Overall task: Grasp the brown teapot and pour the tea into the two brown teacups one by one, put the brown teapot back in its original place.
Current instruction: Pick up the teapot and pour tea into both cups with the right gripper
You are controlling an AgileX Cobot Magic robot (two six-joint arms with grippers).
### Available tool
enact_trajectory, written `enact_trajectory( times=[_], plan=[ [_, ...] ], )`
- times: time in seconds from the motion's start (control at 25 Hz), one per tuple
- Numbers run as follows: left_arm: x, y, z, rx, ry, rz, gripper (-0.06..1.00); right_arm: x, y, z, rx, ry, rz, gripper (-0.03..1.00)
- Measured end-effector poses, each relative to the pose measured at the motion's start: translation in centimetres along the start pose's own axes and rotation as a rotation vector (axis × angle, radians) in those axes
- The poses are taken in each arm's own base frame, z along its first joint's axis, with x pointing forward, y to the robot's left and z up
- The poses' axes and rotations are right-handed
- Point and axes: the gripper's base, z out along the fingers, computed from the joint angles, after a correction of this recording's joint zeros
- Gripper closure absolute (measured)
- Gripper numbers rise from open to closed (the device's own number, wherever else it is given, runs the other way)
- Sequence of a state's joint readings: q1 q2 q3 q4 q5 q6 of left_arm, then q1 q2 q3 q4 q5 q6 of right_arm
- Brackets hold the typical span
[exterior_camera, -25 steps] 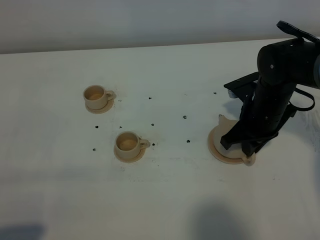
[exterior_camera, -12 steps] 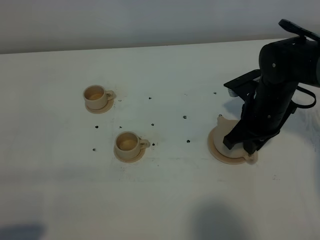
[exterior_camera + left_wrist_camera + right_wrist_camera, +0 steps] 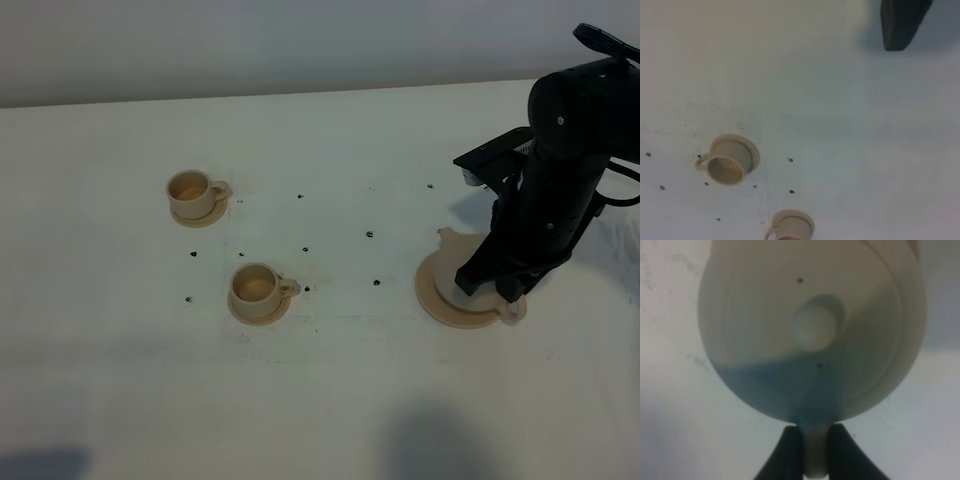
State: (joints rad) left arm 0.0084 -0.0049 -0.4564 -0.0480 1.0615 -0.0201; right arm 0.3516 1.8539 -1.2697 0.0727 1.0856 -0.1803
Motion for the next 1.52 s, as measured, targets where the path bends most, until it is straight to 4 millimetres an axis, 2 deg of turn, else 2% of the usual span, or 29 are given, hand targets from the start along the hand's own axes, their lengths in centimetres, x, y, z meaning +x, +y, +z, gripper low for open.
enact_trajectory(
  times=[0.2,0.72,1.08,1.52],
  plan=[
    [0.0,0.0,0.0,0.000,0.000,0.000,0.40,-0.1,1.6,-0.8,0.040,-0.021,-0.074,0.86],
    [0.0,0.0,0.0,0.000,0.000,0.000,0.40,-2.7,6.4,-3.8,0.156,-0.149,-0.284,0.86],
    [0.0,0.0,0.0,0.000,0.000,0.000,0.40,-4.5,9.5,-2.8,0.214,-0.155,-0.409,0.86],
    [0.0,0.0,0.0,-0.001,0.001,0.000,0.40,-5.6,12.1,-1.4,0.289,-0.138,-0.526,0.86]
  ],
)
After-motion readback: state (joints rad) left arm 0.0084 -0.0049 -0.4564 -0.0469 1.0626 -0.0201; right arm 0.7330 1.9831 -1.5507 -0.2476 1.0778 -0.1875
